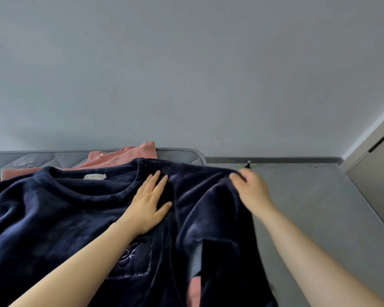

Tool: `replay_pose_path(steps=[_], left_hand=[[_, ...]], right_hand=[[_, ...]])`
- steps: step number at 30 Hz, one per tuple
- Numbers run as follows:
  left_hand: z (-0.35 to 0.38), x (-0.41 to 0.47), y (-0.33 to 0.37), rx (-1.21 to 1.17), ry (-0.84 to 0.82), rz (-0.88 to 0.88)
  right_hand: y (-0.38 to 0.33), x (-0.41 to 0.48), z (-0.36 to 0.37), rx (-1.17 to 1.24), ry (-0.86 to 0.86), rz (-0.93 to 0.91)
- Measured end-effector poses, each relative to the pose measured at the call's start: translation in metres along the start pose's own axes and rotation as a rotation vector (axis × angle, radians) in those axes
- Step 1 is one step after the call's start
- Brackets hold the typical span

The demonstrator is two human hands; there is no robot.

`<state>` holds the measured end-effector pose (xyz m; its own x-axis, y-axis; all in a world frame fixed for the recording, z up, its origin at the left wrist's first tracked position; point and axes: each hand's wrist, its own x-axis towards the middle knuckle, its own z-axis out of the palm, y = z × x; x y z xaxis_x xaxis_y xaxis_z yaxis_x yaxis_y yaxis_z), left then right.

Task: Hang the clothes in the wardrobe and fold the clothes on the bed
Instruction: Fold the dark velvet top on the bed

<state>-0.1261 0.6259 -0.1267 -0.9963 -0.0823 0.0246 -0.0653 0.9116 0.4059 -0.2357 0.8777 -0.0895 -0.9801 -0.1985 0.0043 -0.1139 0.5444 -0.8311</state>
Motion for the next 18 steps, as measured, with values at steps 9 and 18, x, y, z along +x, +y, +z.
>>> replay_pose_path(steps=[9,18], left_hand=[[0.019,-0.002,-0.006,0.329,-0.245,-0.016],[-0.002,0.020,0.056,0.040,-0.029,0.111]], right_hand=[[0.009,0.024,-0.024,-0.325,-0.151,-0.095],[0.018,0.011,-0.037,-0.295,-0.243,-0.109]])
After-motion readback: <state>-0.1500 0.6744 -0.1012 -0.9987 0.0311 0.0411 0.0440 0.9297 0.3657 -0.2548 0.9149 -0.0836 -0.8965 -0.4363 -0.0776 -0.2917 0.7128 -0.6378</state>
